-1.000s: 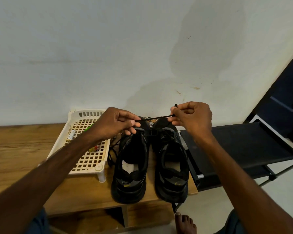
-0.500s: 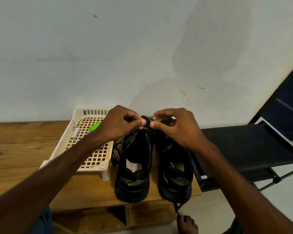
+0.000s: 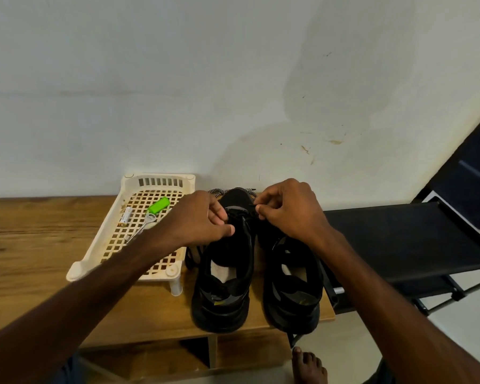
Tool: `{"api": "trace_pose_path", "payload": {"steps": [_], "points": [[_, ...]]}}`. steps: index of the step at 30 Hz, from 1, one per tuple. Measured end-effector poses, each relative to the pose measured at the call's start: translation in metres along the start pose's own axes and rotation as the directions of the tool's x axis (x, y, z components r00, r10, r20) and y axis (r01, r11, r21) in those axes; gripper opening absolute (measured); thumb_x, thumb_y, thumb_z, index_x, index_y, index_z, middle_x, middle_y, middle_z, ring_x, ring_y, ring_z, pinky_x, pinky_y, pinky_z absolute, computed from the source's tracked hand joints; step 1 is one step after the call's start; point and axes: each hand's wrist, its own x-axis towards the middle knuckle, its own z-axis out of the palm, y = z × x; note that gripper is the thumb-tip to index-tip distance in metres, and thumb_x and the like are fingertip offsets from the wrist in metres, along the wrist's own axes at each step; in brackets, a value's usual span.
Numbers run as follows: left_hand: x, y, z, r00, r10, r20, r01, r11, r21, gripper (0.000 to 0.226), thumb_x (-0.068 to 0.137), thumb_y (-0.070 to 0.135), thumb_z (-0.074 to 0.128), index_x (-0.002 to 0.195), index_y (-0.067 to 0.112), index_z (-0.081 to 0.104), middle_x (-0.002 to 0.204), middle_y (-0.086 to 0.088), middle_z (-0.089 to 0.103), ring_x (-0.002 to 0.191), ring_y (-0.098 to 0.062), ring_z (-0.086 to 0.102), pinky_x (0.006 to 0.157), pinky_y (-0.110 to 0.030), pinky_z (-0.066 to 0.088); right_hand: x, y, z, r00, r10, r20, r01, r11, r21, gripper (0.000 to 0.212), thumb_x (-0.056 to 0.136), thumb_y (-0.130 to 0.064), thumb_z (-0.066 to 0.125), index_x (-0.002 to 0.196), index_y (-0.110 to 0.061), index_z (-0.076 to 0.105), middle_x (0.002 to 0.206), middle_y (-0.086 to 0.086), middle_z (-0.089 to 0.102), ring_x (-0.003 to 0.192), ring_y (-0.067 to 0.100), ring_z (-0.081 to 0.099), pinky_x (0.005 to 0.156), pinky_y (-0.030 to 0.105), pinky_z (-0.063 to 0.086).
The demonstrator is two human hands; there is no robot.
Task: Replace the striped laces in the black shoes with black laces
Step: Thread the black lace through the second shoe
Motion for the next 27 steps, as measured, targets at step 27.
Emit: {"api": "trace_pose_path", "payload": {"steps": [27], "points": [[0.002,-0.001,0.017,0.956,-0.053,-0.289,0.095,0.987,0.134,0.016,0.076,0.032,0.086,0.066,0.028,0.075,0.05,0.02,0.054,0.051,0.003,0.054,0.05,-0.011,0.032,-0.002,-0.033,0.046,0.996,0.006,0.091,-0.006,1.0,0.0,0.008,0.083,-0.018,0.076,0.08,-0.021,0.082,0.072,-0.009,0.074,0.069,0.006,0.069,0.072,0.032,0.063]]}}
